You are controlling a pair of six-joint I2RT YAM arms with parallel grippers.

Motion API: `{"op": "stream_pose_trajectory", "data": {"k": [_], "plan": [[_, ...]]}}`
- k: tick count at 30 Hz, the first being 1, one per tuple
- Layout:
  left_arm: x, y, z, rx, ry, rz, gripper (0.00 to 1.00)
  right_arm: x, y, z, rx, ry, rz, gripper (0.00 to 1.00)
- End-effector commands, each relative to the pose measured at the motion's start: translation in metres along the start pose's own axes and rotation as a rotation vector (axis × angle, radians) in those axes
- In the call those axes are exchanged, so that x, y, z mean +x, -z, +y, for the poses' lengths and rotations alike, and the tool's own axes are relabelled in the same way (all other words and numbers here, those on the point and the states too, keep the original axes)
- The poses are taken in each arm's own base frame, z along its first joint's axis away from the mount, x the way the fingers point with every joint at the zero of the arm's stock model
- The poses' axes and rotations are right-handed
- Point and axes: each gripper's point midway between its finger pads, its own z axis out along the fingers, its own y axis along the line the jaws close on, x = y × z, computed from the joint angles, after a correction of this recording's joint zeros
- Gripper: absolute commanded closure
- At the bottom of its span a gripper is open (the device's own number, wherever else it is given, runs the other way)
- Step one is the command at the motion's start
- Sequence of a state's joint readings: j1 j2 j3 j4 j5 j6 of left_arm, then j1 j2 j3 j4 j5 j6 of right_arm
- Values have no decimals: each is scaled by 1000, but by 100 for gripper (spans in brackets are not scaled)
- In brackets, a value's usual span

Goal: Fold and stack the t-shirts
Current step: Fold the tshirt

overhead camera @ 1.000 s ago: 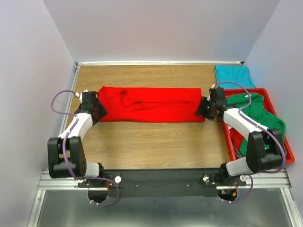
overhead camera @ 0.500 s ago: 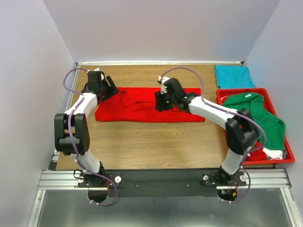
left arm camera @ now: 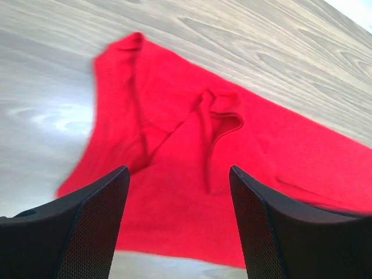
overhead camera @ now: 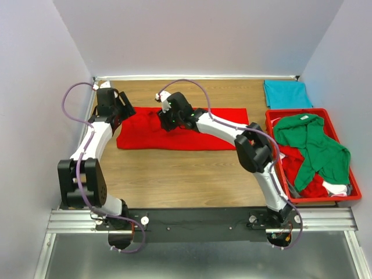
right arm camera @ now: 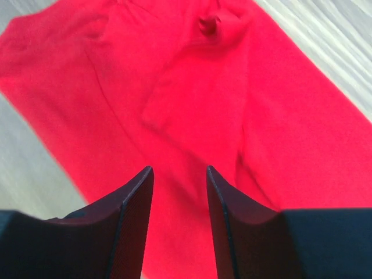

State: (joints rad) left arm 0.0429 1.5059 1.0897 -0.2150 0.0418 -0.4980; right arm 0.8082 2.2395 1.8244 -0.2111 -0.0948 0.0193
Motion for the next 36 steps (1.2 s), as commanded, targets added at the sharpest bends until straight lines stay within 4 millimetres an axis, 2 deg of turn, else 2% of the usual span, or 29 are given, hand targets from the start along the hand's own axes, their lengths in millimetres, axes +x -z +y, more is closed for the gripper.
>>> {"op": "stream_pose_trajectory", "data": {"k": [1,3,4,6,7,9,11,14,18,25,29,36], "plan": [[-6,19,25,-114,-63,-72,22,-1,-28,24,-89,71,-11,53],[-12,27,30,-141,-65,-113,22,-7,-35,34,-109,91,-29,55],[-7,27,34,-152,-63,-112,22,2,-44,35,-110,94,-12,55],[-8,28,35,-153,-61,-125,22,2,-51,40,-118,100,-16,58],[-6,26,35,-152,-63,-116,22,-5,-54,43,-123,101,-34,58],[-3,23,35,-147,-68,-100,21,2,-64,48,-130,101,-24,58],[-1,21,34,-142,-66,-86,21,-4,-67,51,-130,105,-41,58],[1,19,33,-133,-65,-82,21,2,-77,50,-122,97,-34,59],[3,18,31,-123,-65,-75,21,14,-88,39,-59,94,-14,59],[6,16,30,-111,-63,-66,21,17,-88,24,21,118,-8,59],[7,15,29,-105,-62,-58,21,20,-89,22,30,119,-4,60],[9,13,29,-105,-62,-53,21,29,-93,24,15,117,13,67]]}}
